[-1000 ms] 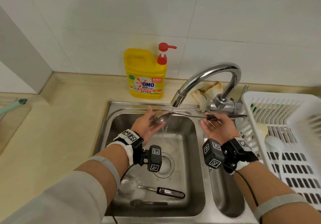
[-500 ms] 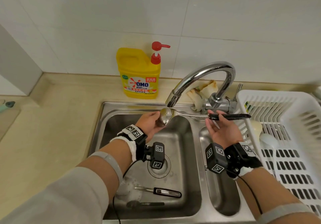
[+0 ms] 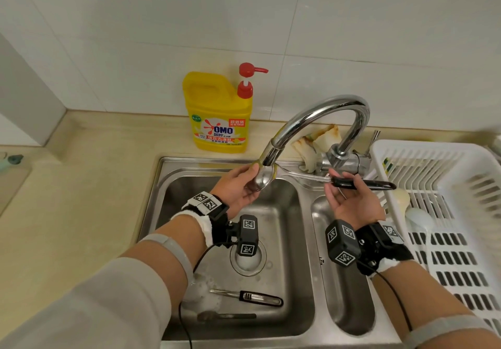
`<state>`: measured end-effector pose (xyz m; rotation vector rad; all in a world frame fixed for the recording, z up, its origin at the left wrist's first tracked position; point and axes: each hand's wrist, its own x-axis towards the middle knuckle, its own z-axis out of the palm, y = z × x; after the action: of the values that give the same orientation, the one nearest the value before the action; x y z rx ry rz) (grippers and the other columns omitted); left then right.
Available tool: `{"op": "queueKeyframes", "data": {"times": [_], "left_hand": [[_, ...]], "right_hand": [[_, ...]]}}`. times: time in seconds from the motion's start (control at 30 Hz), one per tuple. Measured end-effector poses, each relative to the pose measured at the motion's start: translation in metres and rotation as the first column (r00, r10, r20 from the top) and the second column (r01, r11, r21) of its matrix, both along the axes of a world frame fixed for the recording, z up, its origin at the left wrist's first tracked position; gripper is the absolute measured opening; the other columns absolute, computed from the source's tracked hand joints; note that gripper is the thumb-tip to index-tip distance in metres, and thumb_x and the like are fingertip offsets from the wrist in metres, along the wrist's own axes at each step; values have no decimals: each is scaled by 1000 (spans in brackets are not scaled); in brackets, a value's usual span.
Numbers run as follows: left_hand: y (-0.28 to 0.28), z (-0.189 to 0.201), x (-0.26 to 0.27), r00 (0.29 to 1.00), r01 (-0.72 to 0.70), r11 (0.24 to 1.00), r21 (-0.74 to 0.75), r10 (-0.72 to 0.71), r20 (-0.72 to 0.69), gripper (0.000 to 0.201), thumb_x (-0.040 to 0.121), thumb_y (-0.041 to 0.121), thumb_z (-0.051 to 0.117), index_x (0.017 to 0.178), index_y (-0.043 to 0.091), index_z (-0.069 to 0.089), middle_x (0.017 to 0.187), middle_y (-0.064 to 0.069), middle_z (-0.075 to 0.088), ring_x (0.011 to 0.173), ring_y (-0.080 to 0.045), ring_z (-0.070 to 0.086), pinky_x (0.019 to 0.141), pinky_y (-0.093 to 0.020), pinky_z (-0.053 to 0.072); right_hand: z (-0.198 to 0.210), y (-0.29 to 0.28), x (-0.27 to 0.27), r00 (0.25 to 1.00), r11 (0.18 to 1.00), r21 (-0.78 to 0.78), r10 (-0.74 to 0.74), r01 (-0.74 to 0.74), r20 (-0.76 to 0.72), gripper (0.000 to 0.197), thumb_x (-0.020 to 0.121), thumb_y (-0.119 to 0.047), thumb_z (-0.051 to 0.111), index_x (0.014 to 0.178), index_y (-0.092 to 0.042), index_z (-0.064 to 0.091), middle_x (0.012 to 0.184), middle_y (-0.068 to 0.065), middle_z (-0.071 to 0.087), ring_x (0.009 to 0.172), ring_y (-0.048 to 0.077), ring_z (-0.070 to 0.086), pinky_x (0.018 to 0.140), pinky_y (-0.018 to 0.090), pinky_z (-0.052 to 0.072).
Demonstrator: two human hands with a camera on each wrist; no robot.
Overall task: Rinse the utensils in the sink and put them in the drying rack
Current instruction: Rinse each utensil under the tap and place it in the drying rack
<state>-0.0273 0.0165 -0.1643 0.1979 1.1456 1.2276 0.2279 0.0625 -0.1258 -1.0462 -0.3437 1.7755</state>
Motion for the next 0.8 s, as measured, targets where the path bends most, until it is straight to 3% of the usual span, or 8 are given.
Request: {"op": "queueKeyframes", "data": {"times": [0.1,0.17,0.3,0.43,0.53,0.63,0.73,0.8], "left_hand": [[-2,2,-5,993,-54,999,-5,55,102,40,97,28,63,132,10,59,123,-15,69,99,-25,69,71,-33,60],[-3,4,-9,981,-103,995,-8,103,163,36,100,23,57,132,7,57,125,-19,68,109,-30,68,73,-37,61],[-3,4,-12,967,-151,988,-35,155,203,26,106,16,43,122,2,58,124,-23,65,98,-30,67,62,-37,62],[-2,4,-14,977,-112,991,-74,123,172,38,101,20,55,134,1,55,129,-21,62,91,-28,66,59,-33,60],[-2,5,-14,999,7,999,-45,-5,42,39,94,20,67,131,15,59,128,-16,65,94,-26,66,65,-33,58],[-5,3,-18,1000,12,1000,-22,-13,-22,48,87,16,75,131,23,57,127,-12,63,103,-28,64,69,-36,57],[-9,1,-26,999,-23,1000,-11,23,-45,47,86,19,77,129,22,60,127,-11,65,108,-29,64,68,-34,57],[-13,-1,-34,996,-55,998,-11,55,-67,47,86,22,77,130,19,61,127,-12,65,107,-27,65,65,-31,57]], "right_hand": [[-3,2,-2,1000,1000,-1,3,-3,8,24,103,-29,47,91,-13,61,122,11,71,120,25,64,97,37,55],[-4,3,-5,1000,1000,-6,7,-7,10,24,104,-27,47,92,-12,60,121,13,71,119,25,64,95,38,55],[-3,3,-12,1000,1000,-19,-3,3,25,22,103,-24,49,96,-7,62,112,13,74,110,28,68,85,38,60],[-3,2,-17,999,999,-33,-10,12,37,22,102,-23,51,96,-5,63,98,12,76,101,29,68,74,36,62],[-4,2,-20,998,1000,-25,6,-4,57,21,102,-21,52,97,-5,65,98,14,74,103,31,69,74,35,62],[-4,1,-23,997,999,-9,43,-42,65,19,101,-19,54,103,-4,65,106,17,72,106,32,70,77,34,61],[-5,0,-29,994,998,-22,68,-67,90,18,101,-17,55,105,-4,66,103,17,74,106,32,70,80,35,61],[-6,-1,-34,986,994,-43,108,-104,127,20,101,-22,54,108,-7,66,111,16,73,111,32,68,88,38,59]]}}
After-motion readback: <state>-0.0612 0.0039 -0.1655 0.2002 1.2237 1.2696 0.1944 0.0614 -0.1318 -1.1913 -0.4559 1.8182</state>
